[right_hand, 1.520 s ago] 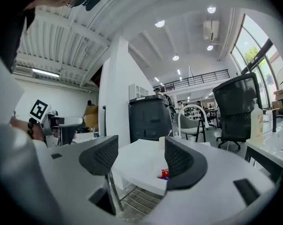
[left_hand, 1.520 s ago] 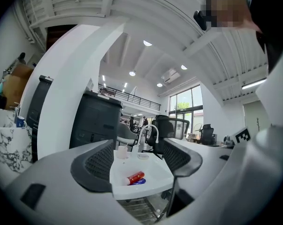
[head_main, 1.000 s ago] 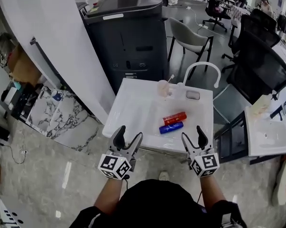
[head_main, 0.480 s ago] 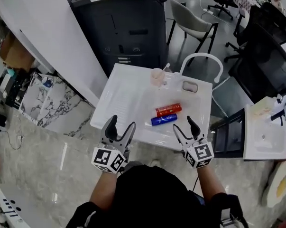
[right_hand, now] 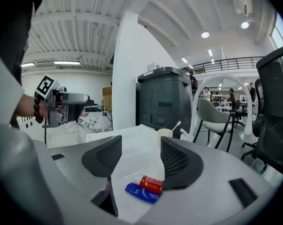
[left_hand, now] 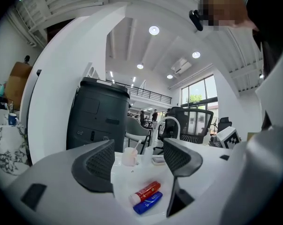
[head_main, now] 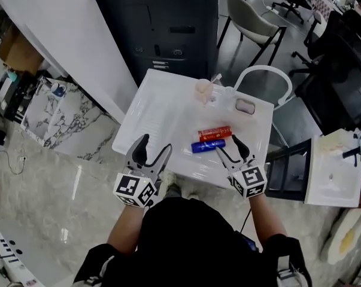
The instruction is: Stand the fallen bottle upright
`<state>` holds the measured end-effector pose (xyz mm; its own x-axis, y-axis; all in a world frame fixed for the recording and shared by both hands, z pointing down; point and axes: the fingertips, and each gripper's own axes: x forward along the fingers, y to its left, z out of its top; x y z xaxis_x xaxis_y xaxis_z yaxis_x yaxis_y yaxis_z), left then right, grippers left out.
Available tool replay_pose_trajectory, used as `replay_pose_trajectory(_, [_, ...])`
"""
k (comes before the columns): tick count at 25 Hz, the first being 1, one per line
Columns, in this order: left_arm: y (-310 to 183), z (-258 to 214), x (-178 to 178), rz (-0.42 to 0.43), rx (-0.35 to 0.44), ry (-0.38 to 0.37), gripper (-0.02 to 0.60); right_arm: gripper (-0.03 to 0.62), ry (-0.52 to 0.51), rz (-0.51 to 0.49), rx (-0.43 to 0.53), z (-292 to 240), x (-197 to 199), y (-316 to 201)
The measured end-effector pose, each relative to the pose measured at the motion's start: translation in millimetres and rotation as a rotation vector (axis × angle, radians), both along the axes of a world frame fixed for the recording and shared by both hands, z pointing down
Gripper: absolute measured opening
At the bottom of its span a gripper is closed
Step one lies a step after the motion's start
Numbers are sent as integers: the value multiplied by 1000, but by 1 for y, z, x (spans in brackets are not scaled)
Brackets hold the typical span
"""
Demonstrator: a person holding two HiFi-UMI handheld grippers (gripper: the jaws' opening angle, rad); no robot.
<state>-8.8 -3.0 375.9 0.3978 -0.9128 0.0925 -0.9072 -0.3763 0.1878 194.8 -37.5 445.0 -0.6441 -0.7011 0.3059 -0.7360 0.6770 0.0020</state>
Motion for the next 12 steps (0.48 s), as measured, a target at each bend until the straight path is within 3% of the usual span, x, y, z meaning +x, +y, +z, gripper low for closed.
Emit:
replay_pose_trajectory(7, [-34,-1,2,74,0,6,336,259,160,-68,-42,30,-24,-25])
replay_pose_trajectory(12, [-52,8,-5,102,-16,-1,336,259,400,-213,-17,84,-47,-41])
